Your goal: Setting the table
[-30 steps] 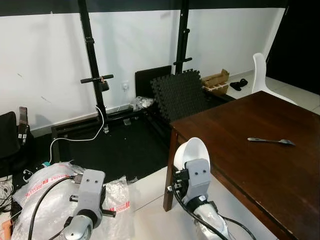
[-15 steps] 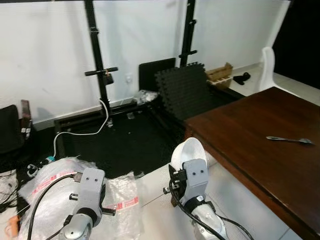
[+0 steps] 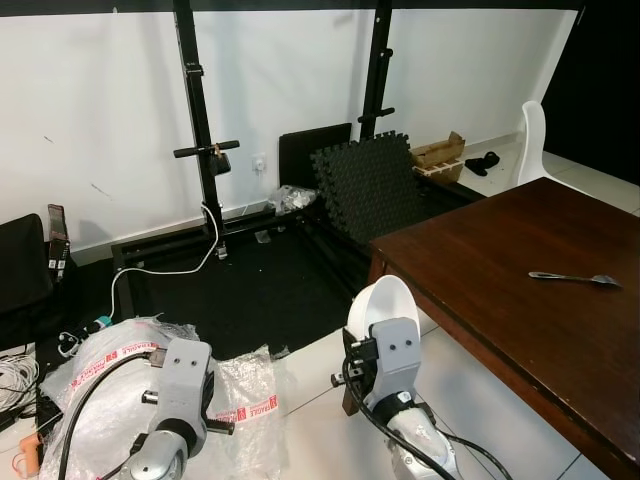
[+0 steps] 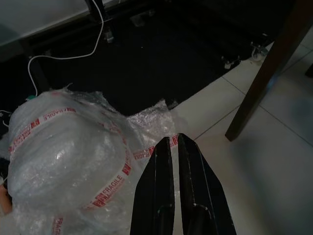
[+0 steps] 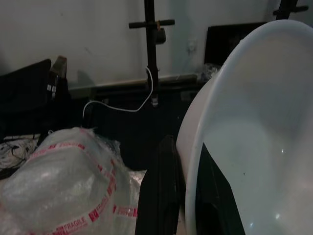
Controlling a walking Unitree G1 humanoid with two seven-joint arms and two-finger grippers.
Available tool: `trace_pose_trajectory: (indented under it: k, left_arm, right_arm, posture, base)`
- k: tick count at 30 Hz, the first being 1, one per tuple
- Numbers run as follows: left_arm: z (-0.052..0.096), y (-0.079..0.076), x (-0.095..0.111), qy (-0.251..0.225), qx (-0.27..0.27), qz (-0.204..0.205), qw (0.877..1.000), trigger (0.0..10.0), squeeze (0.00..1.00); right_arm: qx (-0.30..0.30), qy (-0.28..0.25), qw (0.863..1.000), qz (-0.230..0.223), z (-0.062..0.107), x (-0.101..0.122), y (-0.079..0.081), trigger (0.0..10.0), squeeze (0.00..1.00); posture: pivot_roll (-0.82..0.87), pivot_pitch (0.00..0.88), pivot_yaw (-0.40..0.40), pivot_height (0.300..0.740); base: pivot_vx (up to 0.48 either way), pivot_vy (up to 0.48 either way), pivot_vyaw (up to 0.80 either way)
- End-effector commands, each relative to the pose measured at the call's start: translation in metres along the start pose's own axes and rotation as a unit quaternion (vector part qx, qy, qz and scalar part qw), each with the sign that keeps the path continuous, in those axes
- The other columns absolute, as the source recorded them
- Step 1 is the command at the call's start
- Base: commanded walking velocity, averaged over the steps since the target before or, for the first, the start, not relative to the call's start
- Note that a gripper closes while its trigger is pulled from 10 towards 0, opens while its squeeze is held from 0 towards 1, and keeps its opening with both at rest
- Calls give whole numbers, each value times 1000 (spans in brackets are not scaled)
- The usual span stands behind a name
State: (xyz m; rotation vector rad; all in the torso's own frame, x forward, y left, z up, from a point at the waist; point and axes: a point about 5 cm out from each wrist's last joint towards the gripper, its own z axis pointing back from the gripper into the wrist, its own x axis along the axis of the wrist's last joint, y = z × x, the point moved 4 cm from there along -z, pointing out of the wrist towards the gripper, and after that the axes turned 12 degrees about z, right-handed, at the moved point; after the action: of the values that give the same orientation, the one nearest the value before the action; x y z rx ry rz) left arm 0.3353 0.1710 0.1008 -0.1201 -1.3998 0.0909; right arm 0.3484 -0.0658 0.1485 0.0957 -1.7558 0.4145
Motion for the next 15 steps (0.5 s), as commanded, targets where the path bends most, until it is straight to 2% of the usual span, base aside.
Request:
trace_pose_trajectory:
  k: [1, 3, 8, 9, 12, 15]
  left_arm:
    - [2, 6, -14, 24, 9, 11, 1000, 10000, 0]
    - [3, 7, -17, 28, 10, 13, 999, 10000, 0]
    - [11, 26, -49, 60, 30, -24, 997, 10000, 0]
    - [15, 31, -59, 73, 34, -31, 996, 10000, 0]
    - [18, 33, -68, 85, 38, -31, 995, 10000, 0]
    - [23, 40, -89, 117, 42, -44, 991, 10000, 0]
  right_arm:
    - [-6, 23, 1000, -3, 5, -14, -2, 10000, 0]
    - [-10, 32, 999, -6, 6, -20, -5, 10000, 0]
    - [-27, 128, 991, 33, 32, -79, -30, 10000, 0]
    - [-31, 155, 987, 38, 42, -94, -35, 10000, 0]
    - [-27, 171, 984, 40, 51, -104, -35, 10000, 0]
    - [-12, 205, 978, 44, 64, -123, -31, 10000, 0]
  posture:
    - [30, 108, 65, 740]
    - [29, 108, 65, 740]
    - [28, 107, 62, 740]
    - [26, 108, 61, 740]
    - [23, 108, 60, 740]
    - [26, 103, 59, 740]
  base:
    - [0, 0, 0]
    - [0, 0, 0]
    - [0, 0, 0]
    - [0, 0, 0]
    - [0, 0, 0]
    - [0, 0, 0]
